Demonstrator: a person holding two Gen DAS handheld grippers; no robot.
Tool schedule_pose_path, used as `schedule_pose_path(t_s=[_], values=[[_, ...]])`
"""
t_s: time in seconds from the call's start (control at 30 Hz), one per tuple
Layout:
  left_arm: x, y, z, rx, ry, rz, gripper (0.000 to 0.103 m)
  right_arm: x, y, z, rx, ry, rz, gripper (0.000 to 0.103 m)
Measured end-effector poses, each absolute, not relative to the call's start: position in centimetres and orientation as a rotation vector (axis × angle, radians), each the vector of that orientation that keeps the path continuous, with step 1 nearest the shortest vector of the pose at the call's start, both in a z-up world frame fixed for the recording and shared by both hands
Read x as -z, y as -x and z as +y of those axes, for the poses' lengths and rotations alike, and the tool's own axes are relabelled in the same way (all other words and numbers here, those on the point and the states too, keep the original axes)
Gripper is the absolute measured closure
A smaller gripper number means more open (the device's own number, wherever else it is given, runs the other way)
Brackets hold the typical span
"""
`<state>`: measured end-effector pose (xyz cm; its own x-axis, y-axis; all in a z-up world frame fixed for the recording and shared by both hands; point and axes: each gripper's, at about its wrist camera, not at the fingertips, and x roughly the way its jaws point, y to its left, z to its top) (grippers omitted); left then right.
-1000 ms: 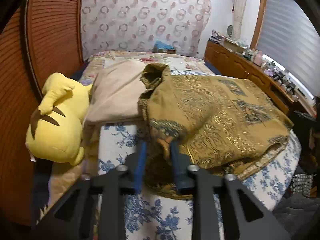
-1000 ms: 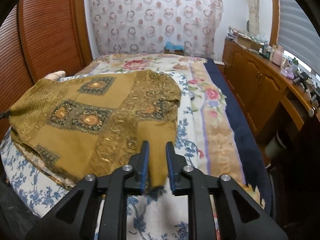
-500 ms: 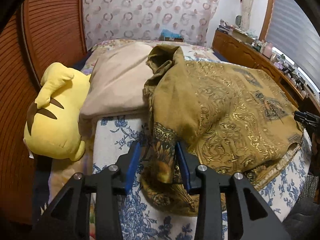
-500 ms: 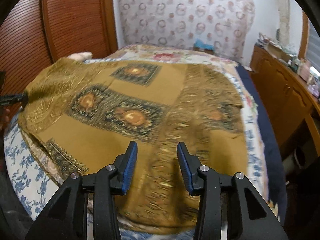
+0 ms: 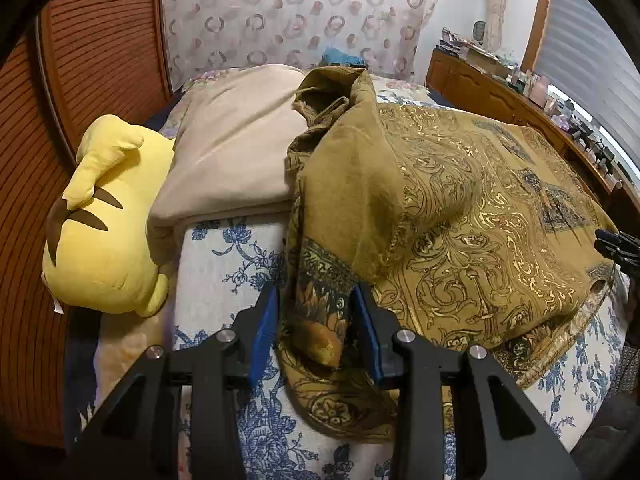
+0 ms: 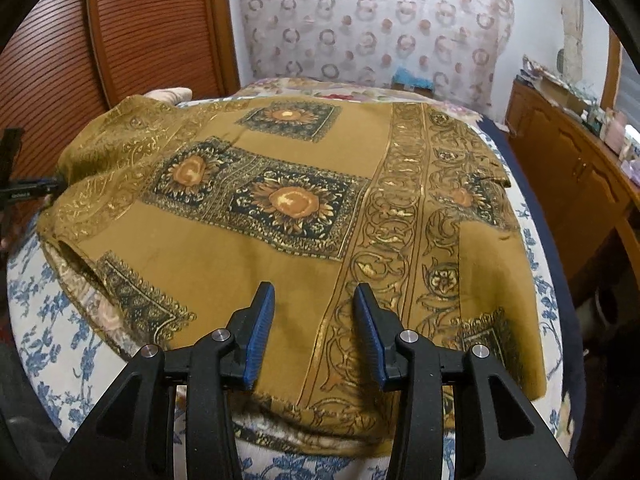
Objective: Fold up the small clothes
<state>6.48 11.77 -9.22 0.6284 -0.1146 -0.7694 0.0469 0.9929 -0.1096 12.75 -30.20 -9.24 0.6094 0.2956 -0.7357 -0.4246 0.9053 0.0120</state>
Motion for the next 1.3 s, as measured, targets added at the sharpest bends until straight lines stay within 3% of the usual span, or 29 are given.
schedule_pose_path(t_s=[0.2, 0.27, 0.33, 0.7, 1.3], values=[[9.2, -6.5, 11.6, 0.124, 0.089, 0.877, 0.067, 9.4, -12.8, -29.8, -0.406, 0.196, 0.817, 0.060], [9.2, -6.6, 11.4, 0.171, 0.110, 0.880, 0.093, 9.4, -13.0, -30.0, -0.414, 0.178, 0.824, 0.059], [8.7, -6.5, 11.2, 0.200, 0.132, 0.868, 0.103, 9.5, -13.1, -30.1, -0.422, 0.164, 0.825, 0.059], [-1.5, -6.3, 4.3, 0.364, 0.076, 0.622, 0.103, 9.5, -12.9, -30.4, -0.431, 0.146, 0.824, 0.058], [-8.4, -12.4, -11.0, 0.629, -0.066, 0.561, 0.103, 6.3, -11.5, -33.5, -0.400, 0.073, 0.759, 0.058]])
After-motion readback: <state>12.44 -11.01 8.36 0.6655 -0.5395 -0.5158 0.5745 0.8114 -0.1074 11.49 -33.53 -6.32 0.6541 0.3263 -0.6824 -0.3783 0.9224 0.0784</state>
